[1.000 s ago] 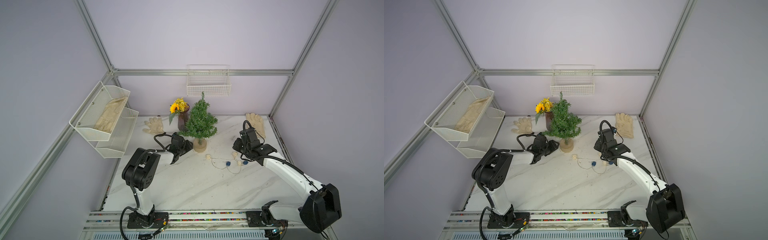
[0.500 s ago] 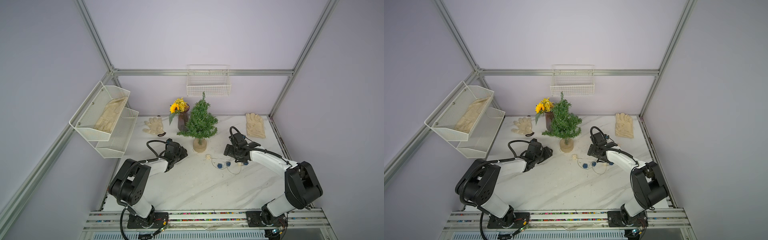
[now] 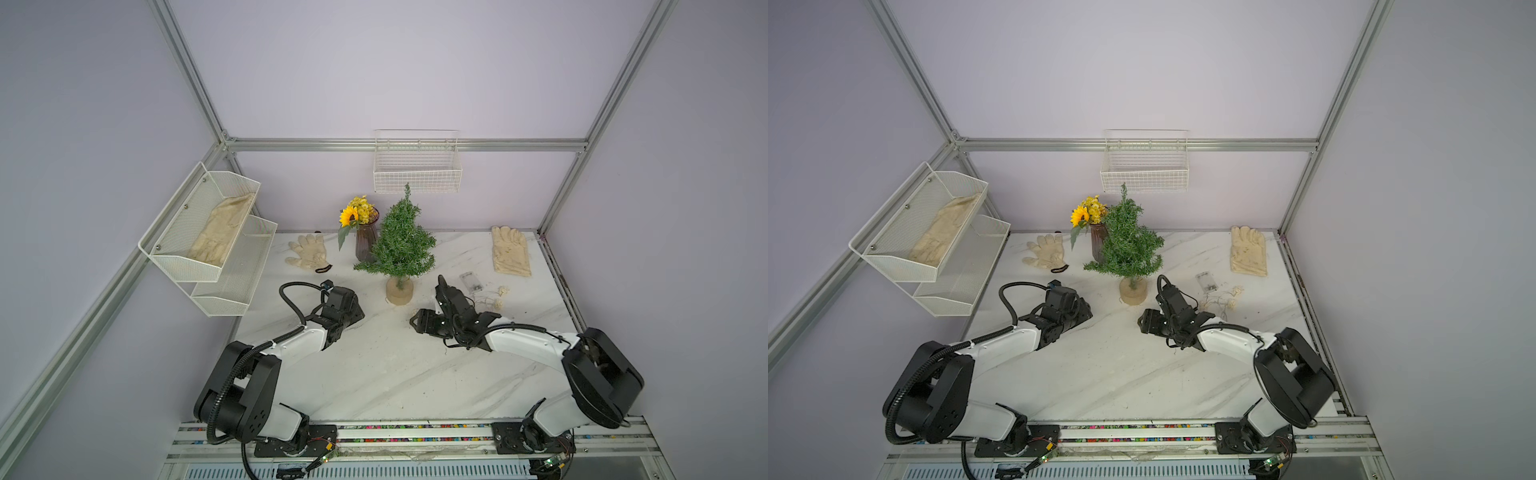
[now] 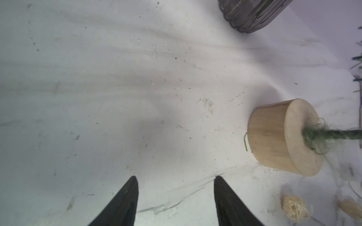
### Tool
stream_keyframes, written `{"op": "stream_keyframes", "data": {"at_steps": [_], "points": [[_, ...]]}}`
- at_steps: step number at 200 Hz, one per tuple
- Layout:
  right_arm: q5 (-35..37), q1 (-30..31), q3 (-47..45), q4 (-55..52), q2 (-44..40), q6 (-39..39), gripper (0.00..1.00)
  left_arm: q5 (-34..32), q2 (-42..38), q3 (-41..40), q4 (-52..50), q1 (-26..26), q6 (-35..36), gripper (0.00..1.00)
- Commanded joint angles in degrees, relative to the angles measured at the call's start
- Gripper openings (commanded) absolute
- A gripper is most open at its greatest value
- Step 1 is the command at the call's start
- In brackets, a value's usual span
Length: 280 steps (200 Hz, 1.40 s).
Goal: Remove string lights from the small christmas tree
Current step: Adjust the light string at the center of the board, then reset both arms
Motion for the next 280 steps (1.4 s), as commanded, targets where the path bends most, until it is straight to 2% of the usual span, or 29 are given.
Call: {"op": "stream_keyframes", "data": {"at_steps": [1, 7, 31, 35, 38, 41, 70, 90, 118, 130, 141, 150, 162, 168, 188, 201, 212, 225, 255, 262, 273, 280], "points": [[-4.36, 0.13, -1.48, 12.94, 4.43, 4.24, 0.67, -2.59, -3.95, -2.07, -2.47, 0.23, 2.03, 0.66], [-4.45, 0.12, -1.24, 12.90, 6.02, 4.50, 0.67, -2.60, -4.45, -2.00, -2.85, 0.23, 2.32, 0.71], [-0.74, -2.00, 0.55, 7.49, 9.75, 5.23, 0.67, -5.03, -7.36, -0.77, -7.81, 0.23, 2.92, 0.83], [-0.37, -3.05, 0.48, 6.62, 9.87, 4.76, 0.67, -5.70, -7.90, -0.75, -8.37, 0.15, 3.34, 0.88], [-0.09, -4.03, 0.20, 6.08, 9.88, 4.36, 0.67, -6.34, -8.24, -0.69, -8.66, 0.22, 3.66, 0.98], [0.22, -5.09, -0.06, 5.78, 9.81, 3.95, 0.67, -7.04, -8.68, -0.81, -8.92, 0.17, 3.95, 1.00], [-1.53, -18.68, -1.02, 2.59, 7.73, -1.88, 0.67, -16.03, -12.81, 1.60, -14.34, 0.14, 6.69, 1.00], [-2.05, -25.10, 3.47, -0.87, 7.49, -5.47, 0.67, -17.10, -14.81, 2.88, -14.43, 0.14, 9.15, 1.00], [-3.19, -27.49, 12.13, -4.98, 9.26, -9.58, 0.74, -19.99, -14.61, 2.90, -14.24, 0.17, 12.76, 1.00], [-3.21, -27.48, 14.49, -6.65, 6.50, -11.01, 0.78, -23.81, -14.11, 2.36, -14.32, 0.20, 13.71, 1.00], [-2.87, -27.47, 14.95, -6.27, 2.32, -12.00, 0.81, -25.39, -13.97, 1.45, -12.05, 0.14, 19.69, 1.00], [-0.66, -27.52, 14.87, -5.07, -1.17, -12.58, 0.88, -27.51, -14.14, 0.50, -9.98, 0.14, 23.11, 1.00], [7.23, -27.54, 14.76, -4.53, -4.82, -14.46, 0.93, -31.13, -14.68, -1.69, -4.97, 0.16, 27.63, 1.00], [12.26, -27.53, 13.89, -3.05, -6.27, -15.48, 0.97, -32.33, -15.13, -3.49, -1.14, 0.21, 30.55, 1.00], [26.57, -27.51, 6.22, 8.12, -9.26, -23.79, 0.97, -32.19, -17.15, -9.13, 12.97, 0.55, 42.96, 1.00], [30.28, -27.54, 0.09, 18.62, -9.66, -33.31, 0.97, -30.85, -17.82, -14.07, 24.55, 0.72, 51.33, 1.00], [32.49, -27.50, -3.65, 25.25, -8.66, -36.90, 0.97, -28.83, -17.27, -17.93, 33.94, 1.64, 55.43, 1.00], [35.08, -27.55, -5.82, 30.83, -5.98, -38.37, 0.97, -27.07, -15.25, -20.86, 41.95, 3.85, 55.94, 1.00], [38.78, -27.55, -6.67, 41.57, 3.77, -43.04, 0.97, -23.79, -11.31, -22.12, 46.24, 8.18, 53.24, 1.00], [37.54, -27.72, -7.62, 46.14, 5.50, -44.09, 0.97, -22.50, -9.95, -22.80, 49.21, 9.35, 52.23, 1.00], [31.77, -28.64, -9.93, 54.94, 7.68, -47.46, 0.97, -21.68, -7.86, -22.57, 51.78, 10.30, 53.05, 1.00], [30.73, -29.41, -9.37, 53.86, 8.90, -46.10, 0.97, -20.83, -6.81, -21.93, 52.11, 11.00, 53.12, 1.00]]}}
